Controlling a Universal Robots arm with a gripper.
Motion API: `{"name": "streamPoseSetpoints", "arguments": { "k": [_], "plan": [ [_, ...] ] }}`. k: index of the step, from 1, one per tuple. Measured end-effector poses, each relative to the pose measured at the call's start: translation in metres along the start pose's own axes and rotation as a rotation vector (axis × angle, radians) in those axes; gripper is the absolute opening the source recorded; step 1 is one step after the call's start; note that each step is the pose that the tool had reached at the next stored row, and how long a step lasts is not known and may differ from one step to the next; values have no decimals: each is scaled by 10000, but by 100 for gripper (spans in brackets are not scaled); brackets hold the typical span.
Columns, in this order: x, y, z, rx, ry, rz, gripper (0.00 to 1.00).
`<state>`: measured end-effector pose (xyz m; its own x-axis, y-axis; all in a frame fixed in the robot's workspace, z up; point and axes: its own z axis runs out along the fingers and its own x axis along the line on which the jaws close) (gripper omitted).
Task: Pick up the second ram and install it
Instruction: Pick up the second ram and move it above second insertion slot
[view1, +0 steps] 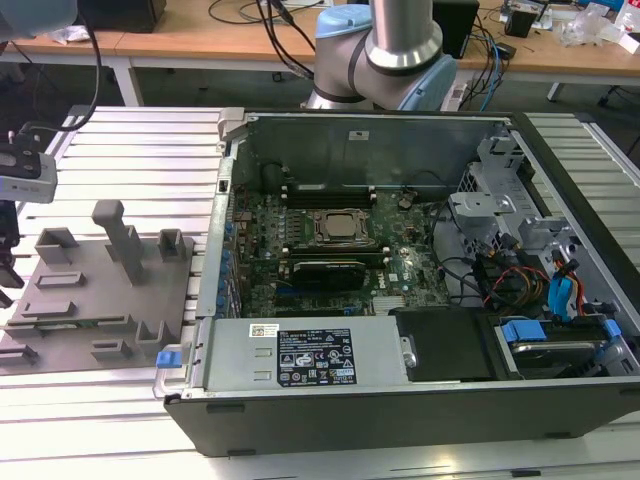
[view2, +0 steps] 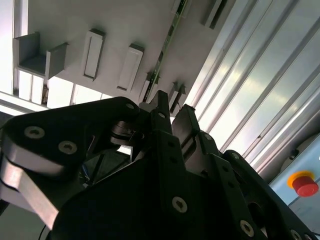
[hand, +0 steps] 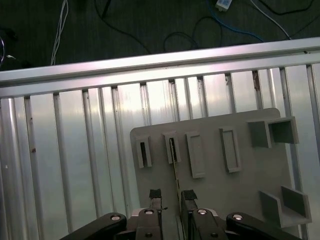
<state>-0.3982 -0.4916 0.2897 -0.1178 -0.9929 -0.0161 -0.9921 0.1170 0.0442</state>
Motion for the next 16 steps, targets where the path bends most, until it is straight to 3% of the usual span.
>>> {"name": "streamPoseSetpoints", "arguments": {
  "k": [4,11,16],
  "plan": [
    [-2,-30,58,0,1,-1,30],
    [-18,-183,158,-2,50,-25,30],
    [-20,-204,224,-4,69,-124,30]
  ]
}}
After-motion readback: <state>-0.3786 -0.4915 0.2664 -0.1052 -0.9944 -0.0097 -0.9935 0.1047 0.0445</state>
